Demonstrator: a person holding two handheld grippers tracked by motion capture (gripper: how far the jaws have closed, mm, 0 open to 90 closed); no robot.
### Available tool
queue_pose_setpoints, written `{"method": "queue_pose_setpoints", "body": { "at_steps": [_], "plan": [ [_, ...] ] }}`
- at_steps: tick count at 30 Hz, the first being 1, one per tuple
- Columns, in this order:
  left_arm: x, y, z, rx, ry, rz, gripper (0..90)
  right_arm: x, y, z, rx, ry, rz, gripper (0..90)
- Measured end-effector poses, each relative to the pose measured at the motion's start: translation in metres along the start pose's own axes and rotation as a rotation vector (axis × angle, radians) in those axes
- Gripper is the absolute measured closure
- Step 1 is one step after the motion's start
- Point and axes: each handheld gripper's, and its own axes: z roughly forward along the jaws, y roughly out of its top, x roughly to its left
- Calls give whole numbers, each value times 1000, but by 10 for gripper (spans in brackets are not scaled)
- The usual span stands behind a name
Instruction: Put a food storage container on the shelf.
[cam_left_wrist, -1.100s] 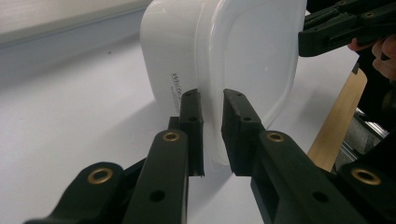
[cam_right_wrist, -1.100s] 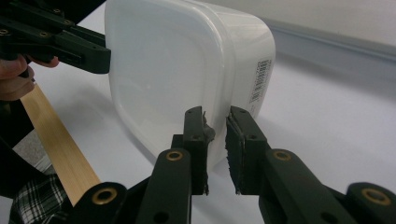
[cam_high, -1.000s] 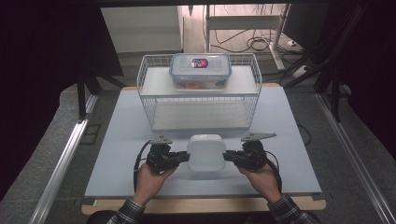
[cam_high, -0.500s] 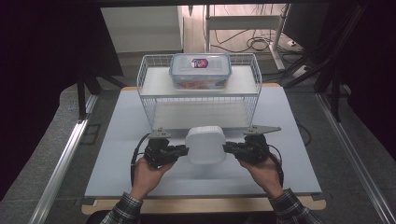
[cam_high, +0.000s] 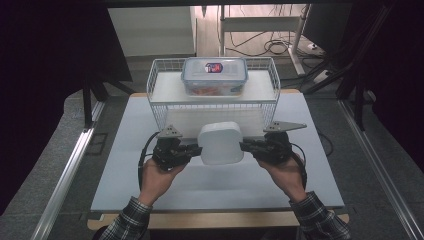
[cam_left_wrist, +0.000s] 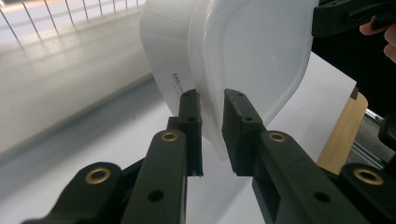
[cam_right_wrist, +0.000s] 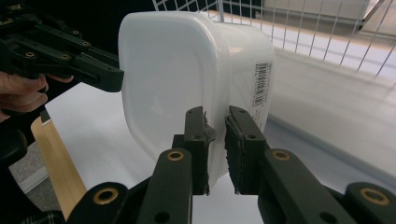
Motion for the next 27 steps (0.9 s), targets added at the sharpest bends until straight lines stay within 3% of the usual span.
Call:
{"method": "queue_pose_setpoints", "body": {
  "at_steps": [17, 27],
  "plan": [
    [-3, 47, -28, -58, 48, 68, 783, 2, 47, -16, -71, -6, -39, 786],
    [3, 69, -37, -68, 63, 71, 782, 2, 71, -18, -102, -14, -53, 786]
  ]
}}
